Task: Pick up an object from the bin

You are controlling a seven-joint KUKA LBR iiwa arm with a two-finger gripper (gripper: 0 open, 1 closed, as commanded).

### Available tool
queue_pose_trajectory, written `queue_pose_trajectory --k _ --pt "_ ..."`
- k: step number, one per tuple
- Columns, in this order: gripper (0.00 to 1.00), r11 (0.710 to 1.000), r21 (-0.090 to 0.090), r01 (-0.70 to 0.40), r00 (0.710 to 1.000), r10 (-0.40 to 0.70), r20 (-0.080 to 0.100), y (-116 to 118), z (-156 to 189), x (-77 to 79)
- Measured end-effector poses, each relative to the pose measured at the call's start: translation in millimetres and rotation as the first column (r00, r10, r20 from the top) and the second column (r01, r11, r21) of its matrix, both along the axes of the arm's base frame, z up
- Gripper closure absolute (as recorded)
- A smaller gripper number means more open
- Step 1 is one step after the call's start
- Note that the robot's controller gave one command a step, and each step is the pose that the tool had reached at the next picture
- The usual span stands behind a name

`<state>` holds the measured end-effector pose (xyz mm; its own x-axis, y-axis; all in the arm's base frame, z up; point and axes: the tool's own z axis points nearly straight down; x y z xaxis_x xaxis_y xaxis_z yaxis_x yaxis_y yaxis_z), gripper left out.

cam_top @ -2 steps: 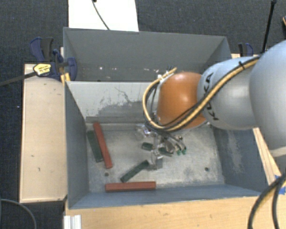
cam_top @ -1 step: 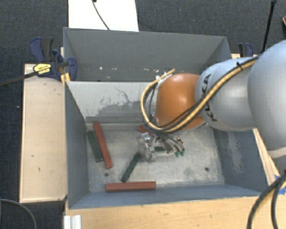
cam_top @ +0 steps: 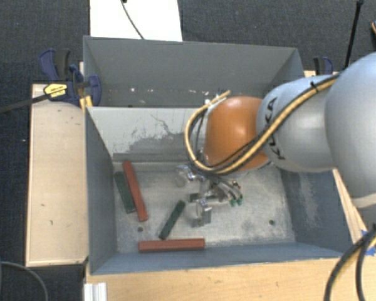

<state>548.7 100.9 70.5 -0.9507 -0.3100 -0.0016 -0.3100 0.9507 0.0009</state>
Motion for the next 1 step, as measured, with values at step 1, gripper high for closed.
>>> queue_pose_trajectory --k 1 --pt "0.00 0.961 0.000 -0.276 0.961 0.276 -0.002 24.2 -0.3 -21.6"
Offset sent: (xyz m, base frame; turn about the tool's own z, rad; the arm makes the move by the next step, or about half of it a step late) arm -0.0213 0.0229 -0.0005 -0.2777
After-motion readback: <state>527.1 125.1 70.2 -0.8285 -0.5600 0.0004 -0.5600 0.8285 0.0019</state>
